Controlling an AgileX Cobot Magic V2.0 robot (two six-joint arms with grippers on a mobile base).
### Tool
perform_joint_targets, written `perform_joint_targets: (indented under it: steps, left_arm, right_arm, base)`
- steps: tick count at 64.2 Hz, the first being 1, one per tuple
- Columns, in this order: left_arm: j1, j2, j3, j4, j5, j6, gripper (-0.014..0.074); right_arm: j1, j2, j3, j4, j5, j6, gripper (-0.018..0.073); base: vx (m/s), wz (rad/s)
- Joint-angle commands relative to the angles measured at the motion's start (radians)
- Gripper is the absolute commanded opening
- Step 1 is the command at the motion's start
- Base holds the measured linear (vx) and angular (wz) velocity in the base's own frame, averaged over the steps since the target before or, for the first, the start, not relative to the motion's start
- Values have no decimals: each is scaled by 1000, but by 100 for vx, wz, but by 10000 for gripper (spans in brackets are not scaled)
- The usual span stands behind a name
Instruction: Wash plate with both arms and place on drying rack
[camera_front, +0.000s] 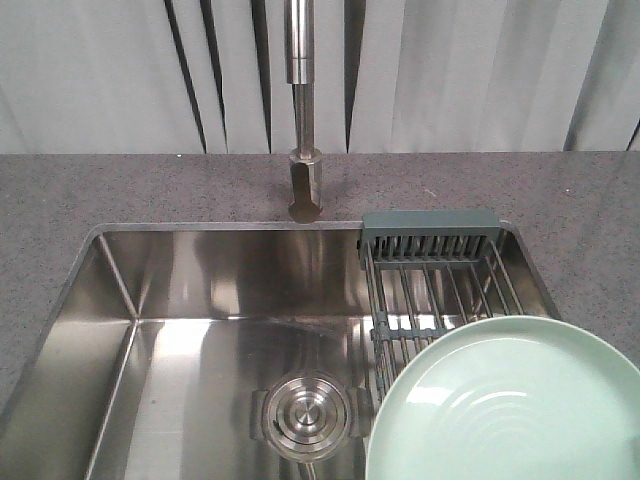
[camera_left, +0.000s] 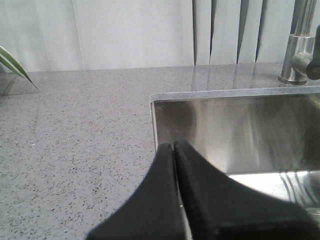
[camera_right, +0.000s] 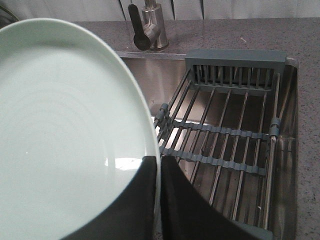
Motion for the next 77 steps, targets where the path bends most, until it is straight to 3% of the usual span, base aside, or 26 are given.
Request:
perform_joint_targets:
  steps: [1, 35, 42, 49, 55, 58, 72, 77]
  left_arm:
    - [-8, -12, -26, 2, -69, -5, -6]
    - [-8, -12, -26, 0, -87, -9, -6]
    - [-8, -12, -27, -105, -103, -113, -6]
    - [-8, -12, -27, -310, -104, -302, -6]
    - [-8, -12, -27, -431, -104, -365, -6]
    - [-8, -12, -27, -461, -104, -364, -6]
    - [-8, -12, -28, -465, -133, -368, -6]
    - [-8, -12, -28, -540, -161, -400, -6]
  right_arm:
    - [-3, 10, -26, 11, -79, -3, -1]
    - [-3, 10, -26, 11, -79, -3, -1]
    - [-3, 10, -26, 11, -79, -3, -1]
    - [-3, 10, -26, 11, -79, -3, -1]
    - [-3, 10, -26, 11, -79, -3, -1]
    - [-3, 10, -26, 11, -79, -3, -1]
    - [-3, 10, -26, 11, -79, -3, -1]
    - [-3, 10, -26, 11, -79, -3, -1]
  base:
    - [0, 0]
    - [0, 0]
    - [0, 0]
    - [0, 0]
    - [0, 0]
    - [0, 0]
    - [0, 0]
    - [0, 0]
